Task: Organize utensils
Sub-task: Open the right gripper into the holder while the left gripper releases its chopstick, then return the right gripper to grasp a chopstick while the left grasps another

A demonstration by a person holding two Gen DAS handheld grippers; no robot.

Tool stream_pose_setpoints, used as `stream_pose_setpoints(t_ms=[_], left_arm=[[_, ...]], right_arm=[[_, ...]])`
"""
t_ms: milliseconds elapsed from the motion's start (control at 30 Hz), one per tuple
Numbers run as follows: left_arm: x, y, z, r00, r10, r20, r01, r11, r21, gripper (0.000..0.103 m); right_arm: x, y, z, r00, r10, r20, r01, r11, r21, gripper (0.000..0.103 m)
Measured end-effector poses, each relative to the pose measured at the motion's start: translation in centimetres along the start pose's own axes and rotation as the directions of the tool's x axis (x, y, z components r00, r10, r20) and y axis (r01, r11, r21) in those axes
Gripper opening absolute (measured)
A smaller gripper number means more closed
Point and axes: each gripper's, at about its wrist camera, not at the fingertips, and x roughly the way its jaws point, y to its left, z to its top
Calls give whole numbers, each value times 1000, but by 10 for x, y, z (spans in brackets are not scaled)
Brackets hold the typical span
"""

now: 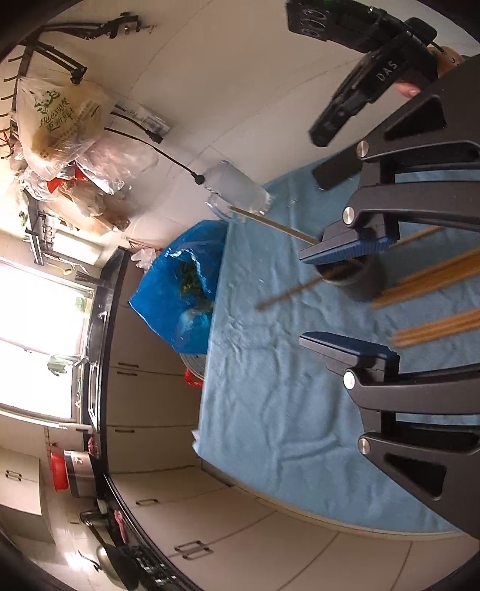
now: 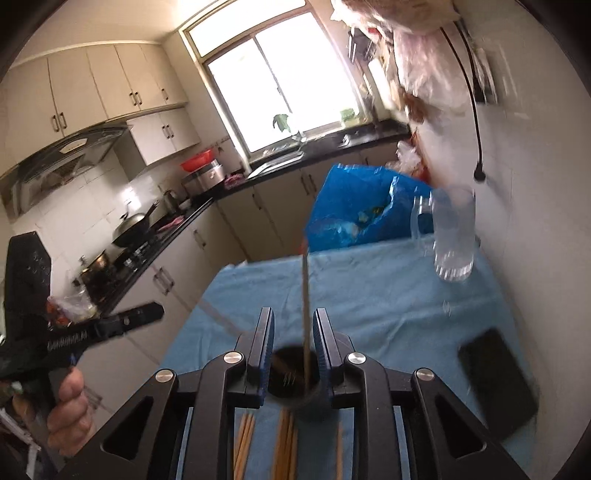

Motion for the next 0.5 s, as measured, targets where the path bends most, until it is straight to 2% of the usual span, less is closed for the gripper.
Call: stream_pose_setpoints(t_ms=[100,200,300,367,500], left_arm=[[-3,15,-25,1000,11,-26,-11,1000,-15,36],[12,29,-56,995,42,-85,-45,998,-32,36],[44,46,-86,979,75,-188,-87,994,-60,36],[69,56,-104,962,75,-262,-99,992,-82,36],[97,68,-118,942,62,-331,-107,987,-117,36]], right_arm=[[0,-1,-34,997,24,-68,-23,1000,16,24],[19,-2,-69,983,42,-180,-37,999,29,24],[48,1,-101,956,23,-292,-20,1000,13,24],[65,2,-118,941,-4,-339,1,1000,-10,23],[90,-7,-133,917,-22,-398,28,1000,11,23]])
